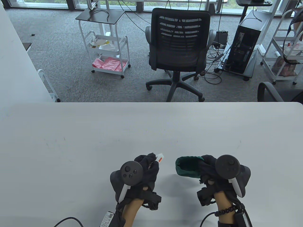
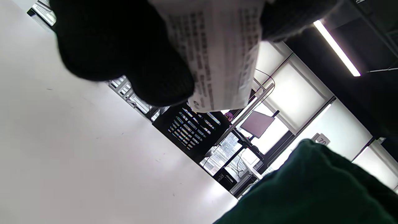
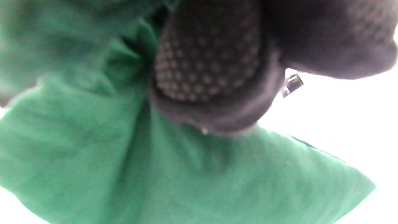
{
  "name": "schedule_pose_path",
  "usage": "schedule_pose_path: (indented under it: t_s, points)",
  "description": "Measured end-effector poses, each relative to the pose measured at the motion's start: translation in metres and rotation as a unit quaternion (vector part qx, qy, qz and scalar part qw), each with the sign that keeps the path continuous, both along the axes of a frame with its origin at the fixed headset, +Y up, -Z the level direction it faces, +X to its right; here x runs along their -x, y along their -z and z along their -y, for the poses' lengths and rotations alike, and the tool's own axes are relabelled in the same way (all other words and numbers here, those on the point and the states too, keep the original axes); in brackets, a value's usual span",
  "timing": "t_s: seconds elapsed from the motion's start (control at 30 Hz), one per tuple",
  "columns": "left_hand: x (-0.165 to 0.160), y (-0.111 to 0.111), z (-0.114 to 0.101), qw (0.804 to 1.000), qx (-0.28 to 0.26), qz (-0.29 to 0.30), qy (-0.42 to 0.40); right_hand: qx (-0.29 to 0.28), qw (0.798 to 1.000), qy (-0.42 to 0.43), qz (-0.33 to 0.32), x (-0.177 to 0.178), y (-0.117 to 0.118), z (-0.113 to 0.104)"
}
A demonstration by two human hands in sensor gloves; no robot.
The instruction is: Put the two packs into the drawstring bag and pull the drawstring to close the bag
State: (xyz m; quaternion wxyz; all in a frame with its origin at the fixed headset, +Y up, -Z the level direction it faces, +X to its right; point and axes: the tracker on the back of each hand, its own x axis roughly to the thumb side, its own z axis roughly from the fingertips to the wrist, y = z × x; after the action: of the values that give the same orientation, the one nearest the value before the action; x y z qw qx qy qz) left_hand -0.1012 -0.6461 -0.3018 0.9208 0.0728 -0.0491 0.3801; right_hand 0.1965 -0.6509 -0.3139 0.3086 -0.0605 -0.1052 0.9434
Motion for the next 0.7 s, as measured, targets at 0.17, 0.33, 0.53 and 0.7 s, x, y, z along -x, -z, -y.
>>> schedule_pose_path:
  t_s: [0.17, 0.33, 0.53, 0.7]
  points:
    - [0.002, -0.008, -0.022, 0.999, -0.023, 0.008, -0.041, 0.005, 1.0, -0.004, -0.002, 0.002, 0.0, 0.002]
    - [0.004, -0.014, -0.036, 0.998, -0.03, 0.016, -0.059, 0.005, 1.0, -0.004, -0.004, 0.003, 0.001, 0.002]
    - [-0.008, -0.023, -0.055, 0.996, -0.047, 0.037, -0.07, 0.016, 1.0, -0.01, -0.009, 0.006, 0.003, 0.004]
    - [-0.027, -0.028, -0.059, 0.995, -0.06, 0.061, -0.055, 0.025, 0.999, -0.016, -0.014, 0.008, 0.005, 0.006]
